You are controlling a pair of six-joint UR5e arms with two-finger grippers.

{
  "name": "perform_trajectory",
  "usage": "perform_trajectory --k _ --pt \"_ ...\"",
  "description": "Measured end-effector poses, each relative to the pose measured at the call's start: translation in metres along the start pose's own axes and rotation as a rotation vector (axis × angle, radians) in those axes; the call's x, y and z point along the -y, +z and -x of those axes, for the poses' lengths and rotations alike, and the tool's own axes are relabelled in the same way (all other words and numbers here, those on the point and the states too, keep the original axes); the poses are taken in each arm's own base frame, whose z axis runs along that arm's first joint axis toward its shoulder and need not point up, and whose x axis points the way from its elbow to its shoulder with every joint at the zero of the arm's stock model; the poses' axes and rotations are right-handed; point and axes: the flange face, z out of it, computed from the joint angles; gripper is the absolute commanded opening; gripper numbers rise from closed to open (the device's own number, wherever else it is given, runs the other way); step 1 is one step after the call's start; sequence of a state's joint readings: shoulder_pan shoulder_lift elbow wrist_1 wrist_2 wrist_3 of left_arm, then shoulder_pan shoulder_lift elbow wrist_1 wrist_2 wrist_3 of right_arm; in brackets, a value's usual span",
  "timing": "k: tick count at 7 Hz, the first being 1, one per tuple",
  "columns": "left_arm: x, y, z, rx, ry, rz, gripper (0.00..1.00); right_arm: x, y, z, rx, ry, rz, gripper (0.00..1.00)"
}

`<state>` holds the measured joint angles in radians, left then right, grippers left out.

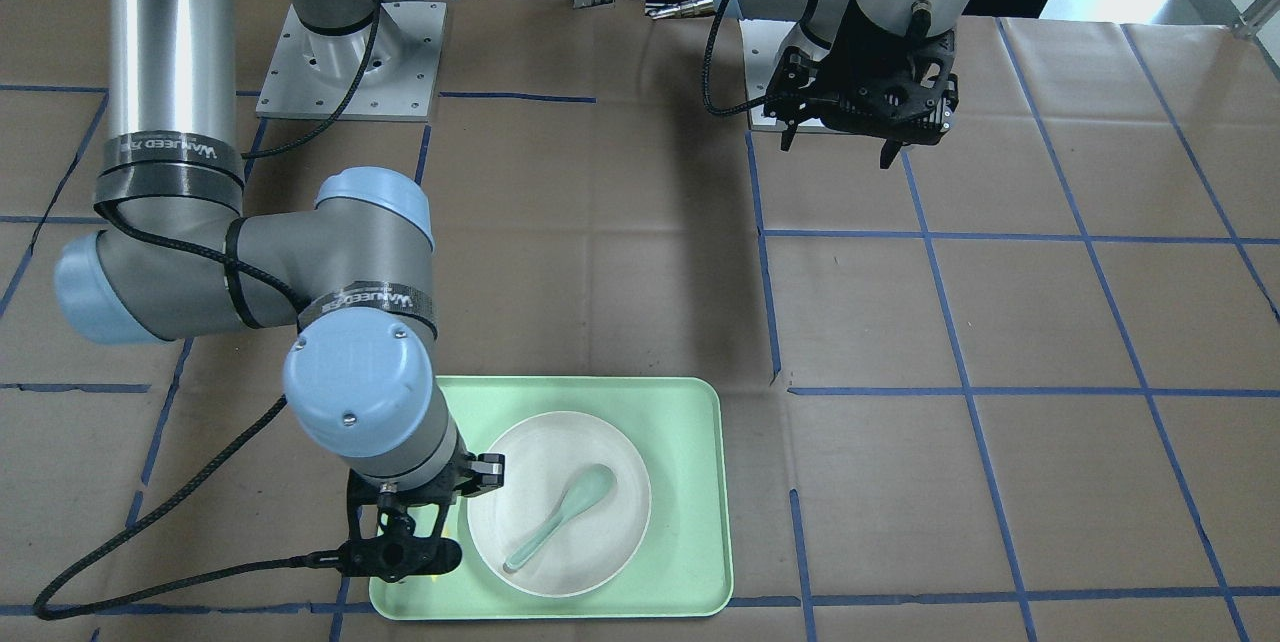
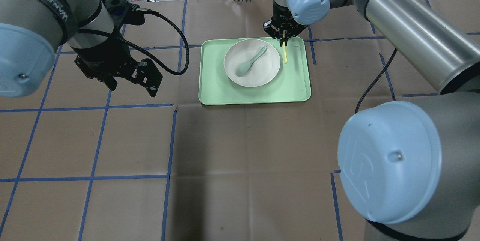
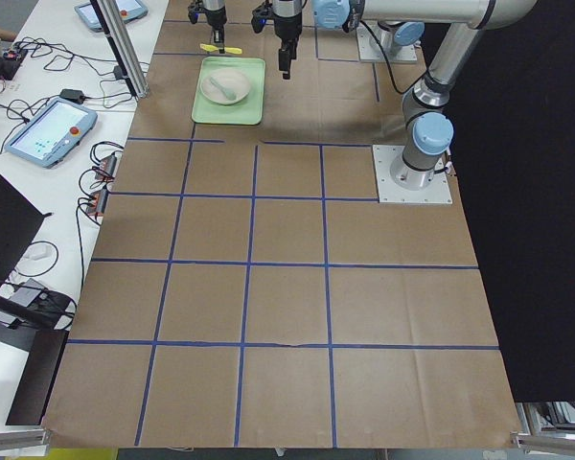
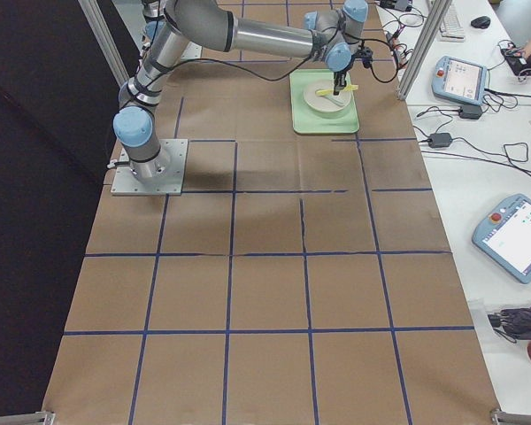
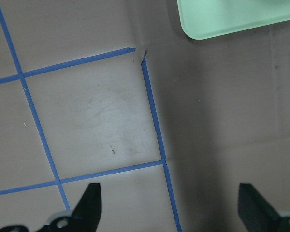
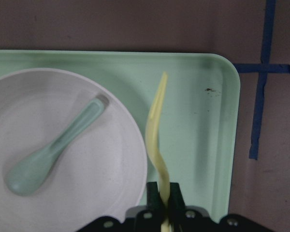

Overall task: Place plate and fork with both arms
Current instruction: 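Lower the fork onto the tray beside the plate and release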

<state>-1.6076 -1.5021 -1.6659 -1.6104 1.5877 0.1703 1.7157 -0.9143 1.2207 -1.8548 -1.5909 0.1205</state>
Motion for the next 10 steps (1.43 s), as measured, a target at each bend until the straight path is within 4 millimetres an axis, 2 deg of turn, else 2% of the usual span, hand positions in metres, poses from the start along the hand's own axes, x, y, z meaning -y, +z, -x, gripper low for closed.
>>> perform_trajectory --k 1,2,4,6,7,9,10 --pt "0.0 0.0 0.0 0.0 0.0 0.0 0.99 -0.001 0.015 -0.021 0.001 -0.004 0.014 0.0" --pt "0.0 0.0 0.0 0.0 0.0 0.001 0.99 -0.002 0.031 -0.032 0.005 -0.002 0.005 0.0" --pt "-0.001 0.001 0.0 0.0 0.0 0.001 0.99 -0.004 0.068 -0.041 0.011 0.005 -0.012 0.01" --pt "-0.001 0.001 0.0 0.0 0.0 0.002 0.99 -0.004 0.087 -0.039 0.013 0.004 -0.006 0.02" --pt "0.0 0.001 0.0 0.0 0.0 0.003 0.99 -0.004 0.086 -0.038 0.014 0.003 -0.011 0.18" --pt "0.0 0.002 0.0 -0.001 0.0 0.003 0.99 -0.003 0.086 -0.037 0.013 0.002 -0.012 0.79" --pt "0.0 0.002 0.0 -0.001 0.0 0.003 0.99 -0.003 0.086 -0.038 0.008 0.002 -0.01 0.89"
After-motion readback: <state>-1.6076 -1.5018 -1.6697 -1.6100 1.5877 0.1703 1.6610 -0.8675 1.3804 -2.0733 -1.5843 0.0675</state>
